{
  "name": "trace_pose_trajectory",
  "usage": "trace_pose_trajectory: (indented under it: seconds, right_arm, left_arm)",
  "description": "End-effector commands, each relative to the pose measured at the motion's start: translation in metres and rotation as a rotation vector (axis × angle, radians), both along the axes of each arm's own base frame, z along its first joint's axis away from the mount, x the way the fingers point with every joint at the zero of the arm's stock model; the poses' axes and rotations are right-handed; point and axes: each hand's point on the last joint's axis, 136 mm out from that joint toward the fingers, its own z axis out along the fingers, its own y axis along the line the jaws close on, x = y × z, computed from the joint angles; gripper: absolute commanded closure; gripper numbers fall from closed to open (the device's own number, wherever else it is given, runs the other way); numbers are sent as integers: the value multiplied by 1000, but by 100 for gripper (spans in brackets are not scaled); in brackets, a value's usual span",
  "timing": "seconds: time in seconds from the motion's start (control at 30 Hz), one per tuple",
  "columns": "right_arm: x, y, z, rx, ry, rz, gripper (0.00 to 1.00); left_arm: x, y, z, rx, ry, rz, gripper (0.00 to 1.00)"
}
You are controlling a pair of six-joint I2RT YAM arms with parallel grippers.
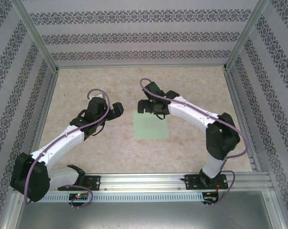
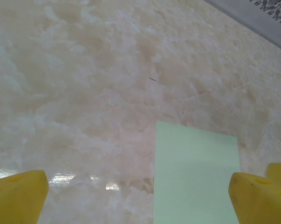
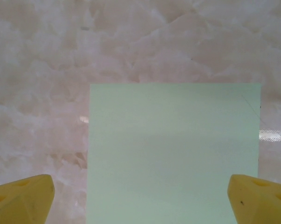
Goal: Fold a paper plane with a square sheet of paper (pick it up from the middle)
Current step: Rotate the square sheet of paper at the center of the table.
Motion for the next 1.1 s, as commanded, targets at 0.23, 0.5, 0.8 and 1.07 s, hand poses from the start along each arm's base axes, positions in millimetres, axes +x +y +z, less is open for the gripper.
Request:
trace_pose_trajectory:
  seconds: [0.23,0.5,0.8,1.07]
  right_arm:
    - [-17,-2,-48,-155,159,13,2]
    - [-12,13,-62,-143,188,-2,2]
    - [-12,22,-73,-156,205,5,2]
    - [-15,20,-83,-170,228,-4,2]
  left_arm:
    - [4,-1,7,-77,-113,-25,0]
    - [2,3,2,-53,-68,-41,0]
    - [5,3,-2,-37,-53,-53,0]
    - [6,2,0,-34,-64,-60,0]
